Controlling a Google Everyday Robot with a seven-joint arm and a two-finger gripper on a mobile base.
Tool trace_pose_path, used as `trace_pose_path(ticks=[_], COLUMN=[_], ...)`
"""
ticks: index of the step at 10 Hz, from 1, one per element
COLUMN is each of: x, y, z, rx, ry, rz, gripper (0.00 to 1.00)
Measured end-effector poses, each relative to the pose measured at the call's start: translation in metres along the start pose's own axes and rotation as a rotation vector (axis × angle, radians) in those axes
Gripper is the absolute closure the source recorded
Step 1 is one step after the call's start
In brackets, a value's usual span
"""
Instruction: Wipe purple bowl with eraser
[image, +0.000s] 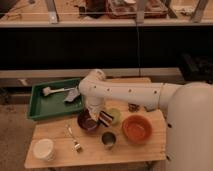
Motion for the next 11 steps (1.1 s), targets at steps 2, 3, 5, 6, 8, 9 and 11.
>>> trace_pose_path(ticks=[2,3,5,6,8,9,11], x=[0.025,0.036,0.052,0.061,0.076,0.077,0.07], y=[0.005,0.002,-0.008,-0.019,-0.049,-0.065,-0.091], z=[-0.001,-0.003,-0.006,-0.009,-0.015,-0.015,-0.013], rx=[-0.006,-0.009,-0.008,-0.001,0.015,0.024,0.04], ry=[0.021,0.028,0.044,0.056,0.075,0.075,0.06], rz=[-0.01,-0.022,-0.049,-0.072,-0.133,-0.166,-0.223], gripper=[0.95,0.95,0.95,0.95,0.95,0.95,0.95])
